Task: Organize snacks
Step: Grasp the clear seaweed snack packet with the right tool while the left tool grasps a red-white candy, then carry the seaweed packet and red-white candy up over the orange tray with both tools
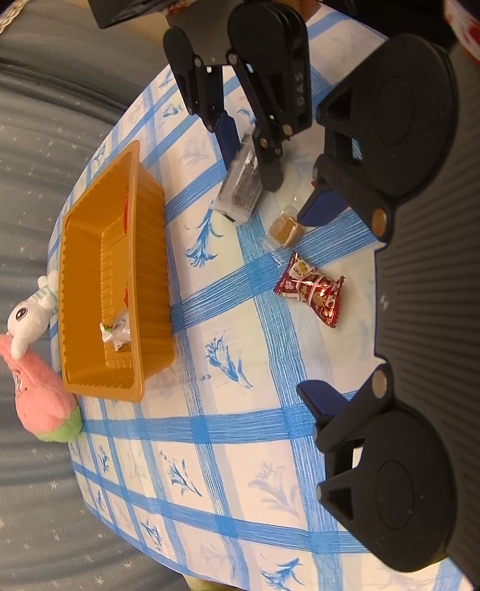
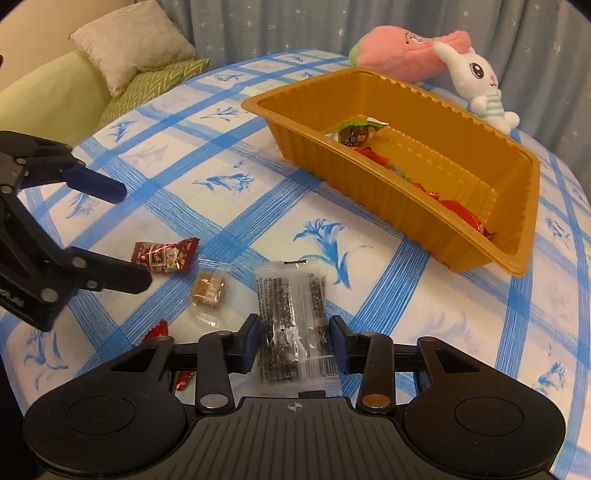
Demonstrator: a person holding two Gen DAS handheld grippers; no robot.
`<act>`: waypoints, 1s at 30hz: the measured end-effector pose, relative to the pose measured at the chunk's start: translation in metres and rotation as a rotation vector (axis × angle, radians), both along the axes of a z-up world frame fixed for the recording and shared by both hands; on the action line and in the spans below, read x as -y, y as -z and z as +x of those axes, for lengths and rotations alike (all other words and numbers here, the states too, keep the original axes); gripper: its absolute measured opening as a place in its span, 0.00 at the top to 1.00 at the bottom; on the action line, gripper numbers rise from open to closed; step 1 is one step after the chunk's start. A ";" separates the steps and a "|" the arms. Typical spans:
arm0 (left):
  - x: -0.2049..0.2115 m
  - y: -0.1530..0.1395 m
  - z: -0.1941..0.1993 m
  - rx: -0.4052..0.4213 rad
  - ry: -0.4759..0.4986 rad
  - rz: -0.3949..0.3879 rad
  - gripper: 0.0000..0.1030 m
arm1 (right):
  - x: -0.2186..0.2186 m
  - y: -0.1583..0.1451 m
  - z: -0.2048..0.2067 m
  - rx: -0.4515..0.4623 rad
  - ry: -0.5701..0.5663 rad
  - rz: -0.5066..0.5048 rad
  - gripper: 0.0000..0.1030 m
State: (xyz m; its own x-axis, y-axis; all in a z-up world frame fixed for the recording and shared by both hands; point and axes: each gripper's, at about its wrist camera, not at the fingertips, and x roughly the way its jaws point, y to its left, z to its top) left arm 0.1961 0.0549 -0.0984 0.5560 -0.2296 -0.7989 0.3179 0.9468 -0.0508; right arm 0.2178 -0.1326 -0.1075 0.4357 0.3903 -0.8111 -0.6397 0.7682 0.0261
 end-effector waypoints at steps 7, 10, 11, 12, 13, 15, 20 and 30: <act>0.009 0.007 0.009 -0.011 0.121 0.076 0.36 | 0.022 -0.004 -0.007 -0.035 0.154 0.096 0.62; 0.013 0.010 0.013 -0.023 0.157 0.090 0.51 | 0.031 -0.002 -0.009 -0.050 0.215 0.124 0.62; 0.014 0.011 0.014 -0.026 0.167 0.094 0.57 | 0.034 -0.002 -0.010 -0.052 0.232 0.132 0.62; 0.015 0.012 0.015 -0.029 0.171 0.098 0.59 | 0.036 -0.002 -0.010 -0.052 0.246 0.141 0.62; 0.016 0.013 0.016 -0.034 0.174 0.102 0.61 | 0.038 -0.002 -0.011 -0.052 0.258 0.146 0.62; 0.016 0.013 0.015 -0.037 0.180 0.098 0.66 | 0.040 -0.003 -0.012 -0.047 0.279 0.147 0.62; 0.021 0.012 0.013 -0.051 0.165 0.100 0.81 | 0.047 -0.005 -0.013 -0.045 0.315 0.165 0.62; 0.021 -0.007 -0.002 -0.045 -0.024 0.026 0.82 | 0.054 -0.020 -0.025 -0.043 0.362 0.196 0.62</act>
